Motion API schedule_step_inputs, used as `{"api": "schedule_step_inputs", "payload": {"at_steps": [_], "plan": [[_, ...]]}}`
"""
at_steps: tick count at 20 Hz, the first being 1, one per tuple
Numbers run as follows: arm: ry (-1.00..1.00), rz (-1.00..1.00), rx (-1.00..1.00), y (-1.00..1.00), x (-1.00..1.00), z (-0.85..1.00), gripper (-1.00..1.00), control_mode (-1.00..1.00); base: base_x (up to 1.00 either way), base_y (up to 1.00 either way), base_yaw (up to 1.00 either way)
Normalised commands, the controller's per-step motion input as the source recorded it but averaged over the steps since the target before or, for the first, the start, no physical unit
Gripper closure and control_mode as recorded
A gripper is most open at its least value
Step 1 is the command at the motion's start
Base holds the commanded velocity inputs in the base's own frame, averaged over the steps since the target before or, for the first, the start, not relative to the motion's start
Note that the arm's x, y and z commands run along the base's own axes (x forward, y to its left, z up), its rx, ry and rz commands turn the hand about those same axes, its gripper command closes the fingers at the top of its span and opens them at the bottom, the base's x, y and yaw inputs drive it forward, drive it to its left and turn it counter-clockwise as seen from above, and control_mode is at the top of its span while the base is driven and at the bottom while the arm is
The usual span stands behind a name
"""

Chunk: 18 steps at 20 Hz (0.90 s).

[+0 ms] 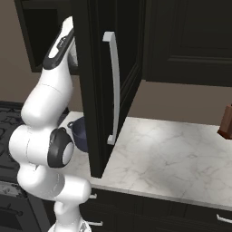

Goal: Pick the kettle from the cabinet and place it on a stove burner. Then pick the pot from the counter and place it on another stove burner. Finally, turn both burners on.

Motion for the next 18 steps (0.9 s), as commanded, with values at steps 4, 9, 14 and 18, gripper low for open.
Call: {"api": "schedule_step_inputs", "payload": {"at_steps": [4, 9, 14, 18], "plan": [[0.0, 0.0, 0.0, 0.18, -0.43, 0.0, 1.0, -1.0, 0.0, 0.0, 0.0], [0.0, 0.0, 0.0, 0.13, -0.45, 0.0, 1.0, -1.0, 0.0, 0.0, 0.0], [0.0, 0.0, 0.0, 0.07, -0.48, 0.0, 1.0, -1.0, 0.0, 0.0, 0.0], [-0.01, 0.0, 0.0, 0.03, -0.5, 0.0, 1.0, -1.0, 0.0, 0.0, 0.0]]}}
